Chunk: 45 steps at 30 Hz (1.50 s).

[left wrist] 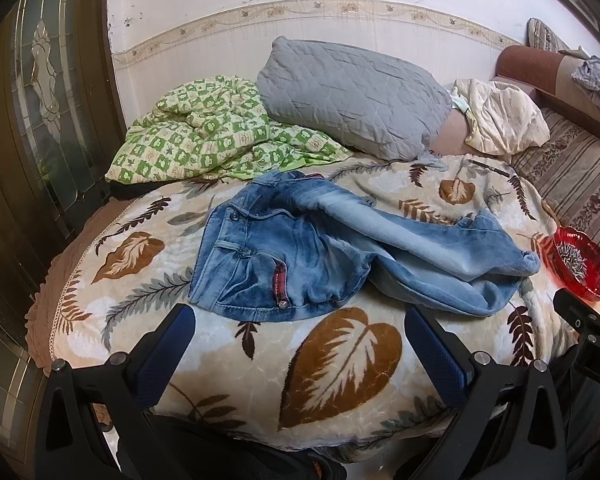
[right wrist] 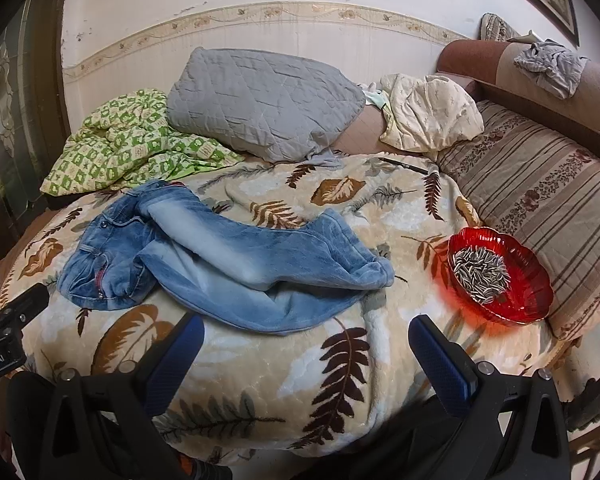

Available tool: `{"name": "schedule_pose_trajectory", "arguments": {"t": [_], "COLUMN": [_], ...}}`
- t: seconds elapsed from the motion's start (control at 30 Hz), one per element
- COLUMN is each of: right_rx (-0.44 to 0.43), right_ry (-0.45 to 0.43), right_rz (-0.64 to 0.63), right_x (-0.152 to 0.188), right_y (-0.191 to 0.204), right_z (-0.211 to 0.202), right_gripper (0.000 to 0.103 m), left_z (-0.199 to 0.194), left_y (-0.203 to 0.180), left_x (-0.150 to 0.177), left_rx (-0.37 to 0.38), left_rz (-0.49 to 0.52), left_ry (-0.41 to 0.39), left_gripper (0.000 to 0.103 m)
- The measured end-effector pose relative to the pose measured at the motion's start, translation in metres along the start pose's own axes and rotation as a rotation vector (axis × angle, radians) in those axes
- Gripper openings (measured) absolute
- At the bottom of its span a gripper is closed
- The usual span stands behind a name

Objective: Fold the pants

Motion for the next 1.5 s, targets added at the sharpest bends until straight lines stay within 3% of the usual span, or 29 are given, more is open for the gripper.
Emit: {"name": "schedule_pose_trajectory", "arguments": {"t": [0.23,0.33,0.43,0.47,0.53,0.67,0.83,1.0,1.13,1.33,1.47,1.5], "right_rx": [0.002,-0.01,-0.112,-0.174,-0.193,-0.199,-0.242,-0.235,-0.211,-0.265,-0.271,-0.278], "right_ry": [0.011,0.013,0.03,0.045,0.066,0.042,0.135,0.103,0.144,0.275,0.3,0.31], "right_rz": [-0.004,-0.007,-0.02,-0.021,-0.012,-0.048,-0.159,-0.342,-0.444,-0.428,-0.449,-0.452], "right_x": [0.002,0.002,0.001,0.0,-0.004,-0.016,-0.022,-0.029,-0.028,-0.016,-0.011,-0.009], "right_y": [-0.002,-0.003,-0.004,-0.006,-0.022,-0.043,-0.053,-0.054,-0.058,-0.067,-0.063,-0.062], "right_z": [0.002,0.004,0.007,0.009,0.017,0.031,0.07,0.09,0.115,0.16,0.178,0.182], "right_gripper": [0.103,0.103,0.103,0.103,0.103,0.103,0.103,0.103,0.1,0.09,0.089,0.084], "left_z": [0.001,0.001,0.008,0.014,0.025,0.046,0.073,0.098,0.106,0.108,0.128,0.136], "left_y": [-0.003,-0.006,-0.012,-0.012,-0.016,-0.037,-0.066,-0.11,-0.154,-0.199,-0.221,-0.224], "left_x": [0.001,-0.001,-0.003,-0.003,-0.006,-0.02,-0.051,-0.069,-0.074,-0.073,-0.066,-0.065], "left_rx": [0.004,0.049,0.17,0.165,0.155,0.184,0.224,0.37,0.508,0.619,0.623,0.615], "left_rz": [-0.004,-0.032,-0.1,-0.094,-0.058,0.068,0.204,0.296,0.486,0.792,0.917,0.929], "left_ry": [0.002,-0.018,0.004,0.013,0.024,0.044,0.082,0.088,0.07,0.008,0.031,0.044], "left_gripper": [0.103,0.103,0.103,0.103,0.103,0.103,0.103,0.103,0.103,0.103,0.103,0.103]}}
Point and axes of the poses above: each gripper's, at about its wrist camera, not at the fingertips, and z roughly the way its jaws point, y to its left, x to its underside, the point moved 10 cm from there along z, roughly the way its jaws point, and after that the axes turned 11 degrees about z, right-handed, at the moved point
